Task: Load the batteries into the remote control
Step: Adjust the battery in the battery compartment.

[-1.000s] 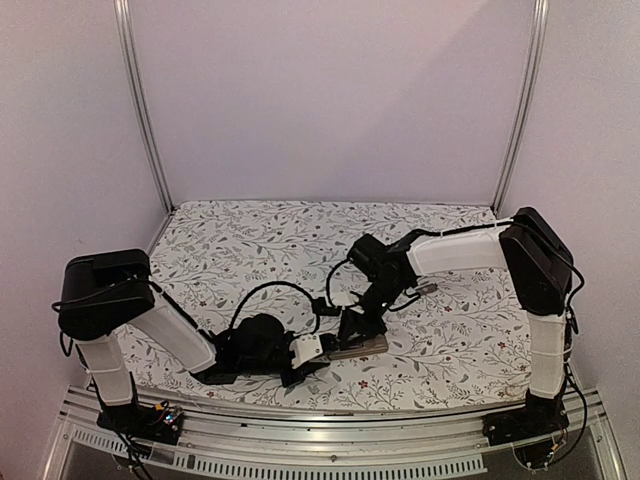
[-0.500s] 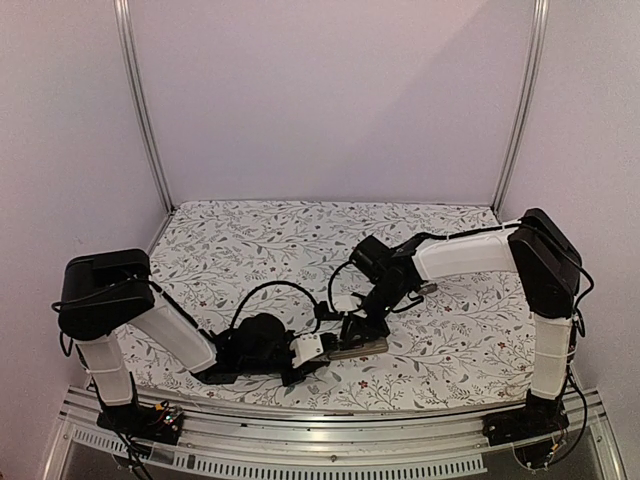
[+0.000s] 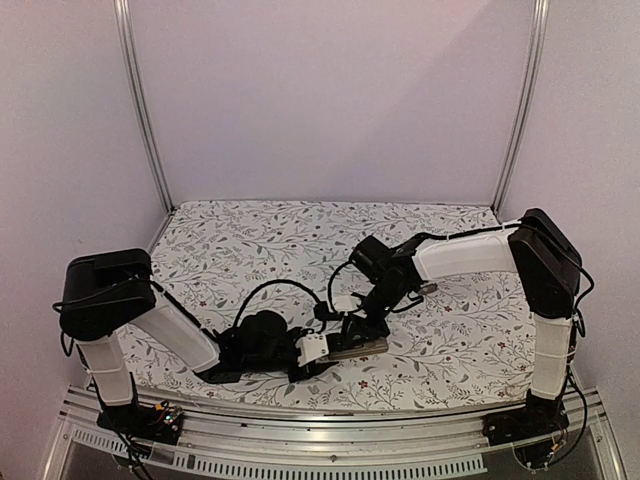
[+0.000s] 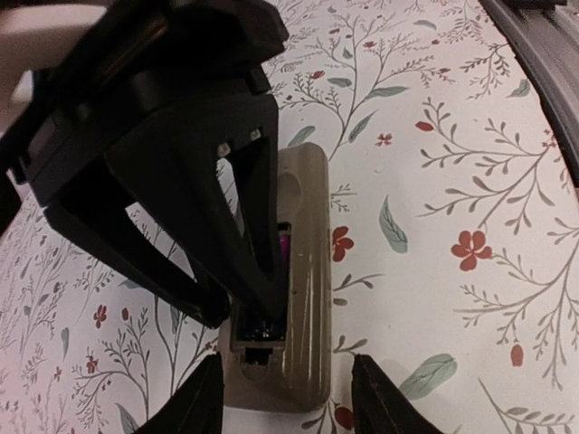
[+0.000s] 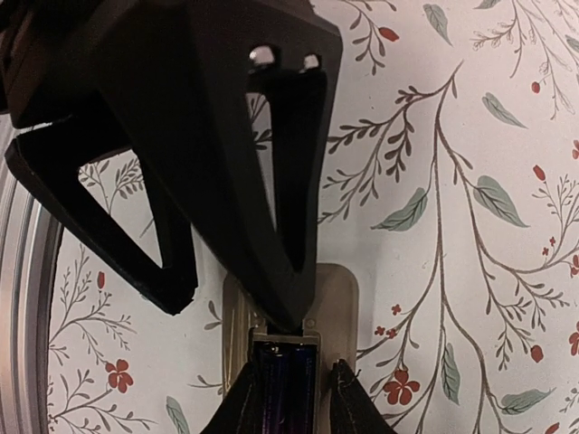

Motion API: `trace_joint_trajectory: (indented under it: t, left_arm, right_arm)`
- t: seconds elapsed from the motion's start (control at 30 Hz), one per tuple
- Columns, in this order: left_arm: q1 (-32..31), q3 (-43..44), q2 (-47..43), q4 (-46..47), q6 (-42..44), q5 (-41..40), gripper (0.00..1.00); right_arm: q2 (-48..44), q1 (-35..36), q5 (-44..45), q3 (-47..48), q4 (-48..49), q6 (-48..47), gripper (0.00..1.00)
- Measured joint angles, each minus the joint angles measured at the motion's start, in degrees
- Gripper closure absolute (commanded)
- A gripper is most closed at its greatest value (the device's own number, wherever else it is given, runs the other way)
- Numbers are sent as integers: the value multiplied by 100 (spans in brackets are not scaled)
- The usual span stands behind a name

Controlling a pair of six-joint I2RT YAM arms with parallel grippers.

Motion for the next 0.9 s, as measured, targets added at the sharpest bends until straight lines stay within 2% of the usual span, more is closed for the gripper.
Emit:
trace_joint_trajectory:
  t: [0.13, 0.47, 0.9]
  left_arm:
    - [0, 17, 138, 170, 155, 85, 58]
    - [-2, 212, 514, 389, 544, 81, 59]
    - [-2, 560, 708, 195, 662, 138, 72]
  right_arm:
    - [0, -9, -20, 0, 20, 0, 76]
    - [0, -46, -103, 0, 35, 4, 76]
    - [-22, -79, -173, -44, 46, 2, 74]
